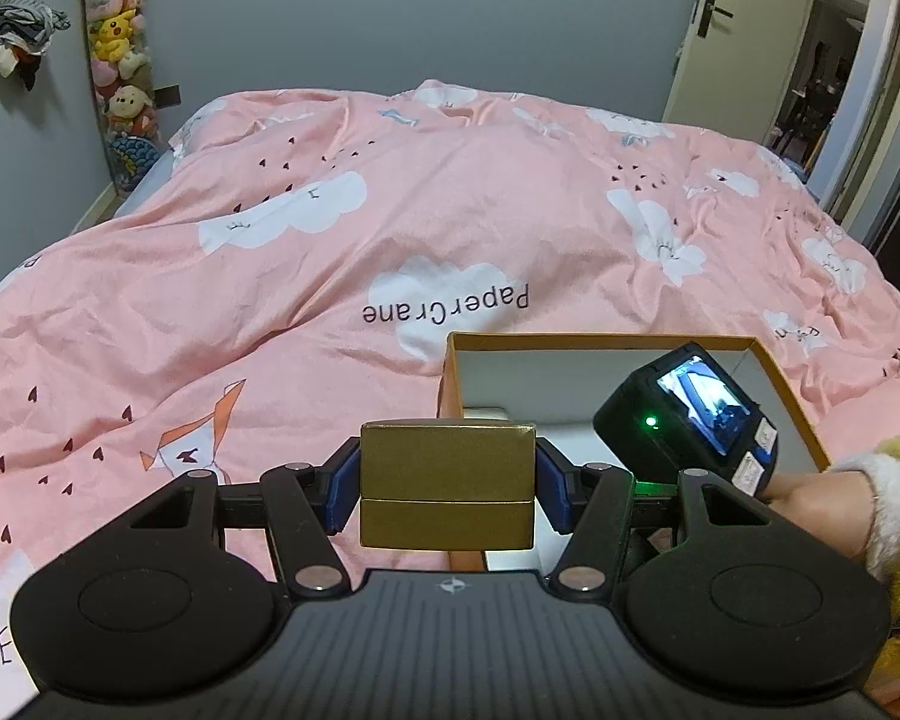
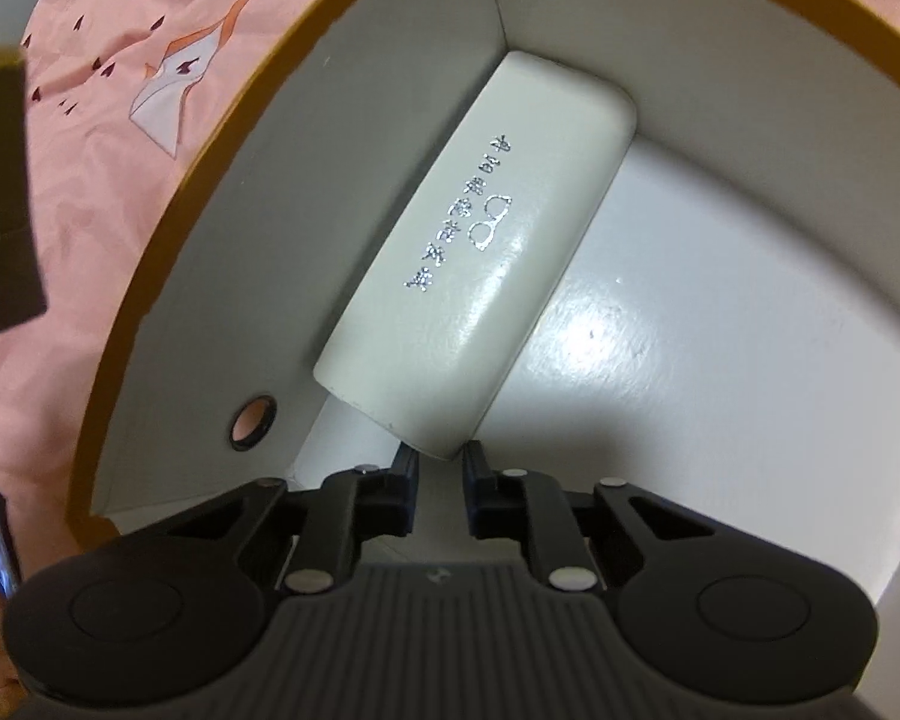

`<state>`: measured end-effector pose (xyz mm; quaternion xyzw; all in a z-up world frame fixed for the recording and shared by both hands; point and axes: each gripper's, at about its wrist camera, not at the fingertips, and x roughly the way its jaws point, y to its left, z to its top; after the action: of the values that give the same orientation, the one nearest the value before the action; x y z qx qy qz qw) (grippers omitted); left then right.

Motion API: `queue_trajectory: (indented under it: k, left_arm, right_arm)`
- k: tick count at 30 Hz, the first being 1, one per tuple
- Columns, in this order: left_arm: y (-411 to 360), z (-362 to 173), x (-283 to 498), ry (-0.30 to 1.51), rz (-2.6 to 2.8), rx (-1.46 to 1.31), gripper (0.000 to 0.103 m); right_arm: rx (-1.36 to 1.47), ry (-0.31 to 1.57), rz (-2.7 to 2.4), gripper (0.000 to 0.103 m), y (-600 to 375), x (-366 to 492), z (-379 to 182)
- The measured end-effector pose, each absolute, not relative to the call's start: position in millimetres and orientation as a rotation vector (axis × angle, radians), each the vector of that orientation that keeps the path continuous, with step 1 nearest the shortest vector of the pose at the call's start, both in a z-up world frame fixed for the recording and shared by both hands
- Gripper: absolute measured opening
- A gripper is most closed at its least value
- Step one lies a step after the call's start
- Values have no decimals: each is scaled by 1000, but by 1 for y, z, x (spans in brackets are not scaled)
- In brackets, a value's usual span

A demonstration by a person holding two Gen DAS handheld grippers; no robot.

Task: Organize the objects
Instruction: 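Lower the white case into the orange box and open the right gripper, then lower the gold box into the orange box beside the case and release with left gripper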

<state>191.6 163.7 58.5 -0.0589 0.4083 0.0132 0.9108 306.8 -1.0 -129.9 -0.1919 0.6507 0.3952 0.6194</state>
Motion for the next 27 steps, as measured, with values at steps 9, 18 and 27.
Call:
queue_trajectory:
  k: [9, 18, 27]
  left_arm:
    - [139, 68, 200, 899, -118, -112, 67]
    - [82, 24, 234, 1119, -177, -104, 67]
    - [69, -24, 257, 1324, -139, -134, 67]
  right_arm:
    - [-383, 1411, 910, 19, -49, 305, -98]
    - [-336, 1242, 833, 20, -106, 339, -77]
    - [-213, 1262, 923, 20, -112, 342, -94]
